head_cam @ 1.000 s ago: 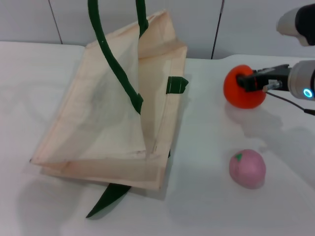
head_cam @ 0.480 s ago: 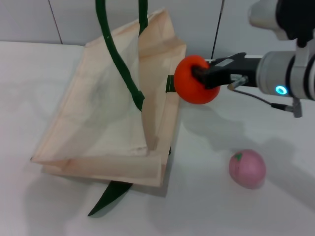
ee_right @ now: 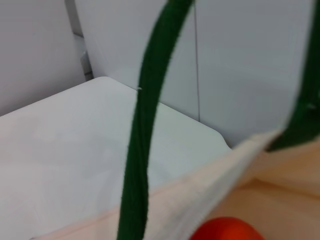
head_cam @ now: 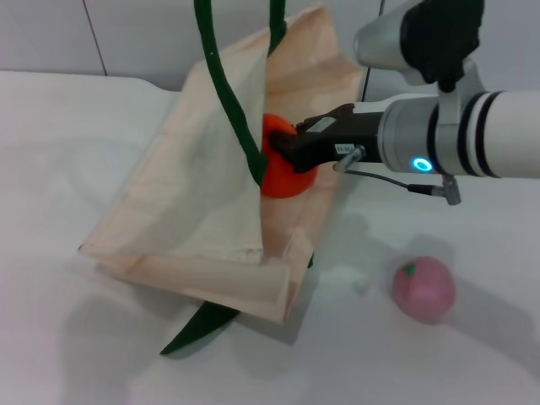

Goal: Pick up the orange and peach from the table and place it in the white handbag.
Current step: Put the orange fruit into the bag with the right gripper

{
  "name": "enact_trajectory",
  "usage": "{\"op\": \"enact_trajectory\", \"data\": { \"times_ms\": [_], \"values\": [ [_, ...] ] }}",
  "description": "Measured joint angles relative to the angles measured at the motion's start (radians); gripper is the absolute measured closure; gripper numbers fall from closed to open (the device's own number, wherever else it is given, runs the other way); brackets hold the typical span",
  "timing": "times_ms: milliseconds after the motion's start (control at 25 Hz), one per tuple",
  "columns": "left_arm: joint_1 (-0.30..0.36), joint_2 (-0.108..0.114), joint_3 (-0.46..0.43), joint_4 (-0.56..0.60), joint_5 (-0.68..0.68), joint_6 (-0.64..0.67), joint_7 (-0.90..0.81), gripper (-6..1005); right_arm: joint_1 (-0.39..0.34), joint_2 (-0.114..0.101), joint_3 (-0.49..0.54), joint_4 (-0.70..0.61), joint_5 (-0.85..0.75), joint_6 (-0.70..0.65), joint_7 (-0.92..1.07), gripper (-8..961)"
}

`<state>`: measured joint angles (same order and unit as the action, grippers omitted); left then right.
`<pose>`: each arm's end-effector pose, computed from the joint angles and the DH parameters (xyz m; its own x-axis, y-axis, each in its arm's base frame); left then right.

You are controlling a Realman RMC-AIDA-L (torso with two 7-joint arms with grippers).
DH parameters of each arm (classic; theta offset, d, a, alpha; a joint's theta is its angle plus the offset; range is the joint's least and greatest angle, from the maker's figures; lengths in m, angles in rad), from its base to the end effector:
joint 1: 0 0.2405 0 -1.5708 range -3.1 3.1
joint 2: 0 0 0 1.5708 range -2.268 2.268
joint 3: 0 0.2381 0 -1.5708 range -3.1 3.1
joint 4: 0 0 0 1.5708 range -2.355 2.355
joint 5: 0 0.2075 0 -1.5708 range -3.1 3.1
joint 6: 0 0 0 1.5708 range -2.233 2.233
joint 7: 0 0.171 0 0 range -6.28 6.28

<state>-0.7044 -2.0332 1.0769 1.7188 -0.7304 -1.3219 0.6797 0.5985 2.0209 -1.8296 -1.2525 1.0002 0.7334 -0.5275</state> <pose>-0.0451 0.4134 0.1216 0.9324 0.1851 0.3105 0.3540 -0.6412 -0.6809 0.0891 0.3801 -0.0868 0.8583 -0.4227 -0.2910 -0.5093 -0.7715 -0.3814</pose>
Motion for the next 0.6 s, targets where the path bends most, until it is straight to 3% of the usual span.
{"op": "enact_trajectory", "data": {
  "times_ms": [360,600],
  "values": [
    [-0.006,0.001,0.024,0.001,-0.029,0.0,-0.01,877,0.049,0.001,-0.021,0.105,0.074,-0.071,-0.109,887],
    [-0.007,0.001,0.031,0.006,-0.029,0.001,-0.015,877,0.13,0.001,-0.024,0.251,0.167,-0.08,-0.176,886]
  ]
}}
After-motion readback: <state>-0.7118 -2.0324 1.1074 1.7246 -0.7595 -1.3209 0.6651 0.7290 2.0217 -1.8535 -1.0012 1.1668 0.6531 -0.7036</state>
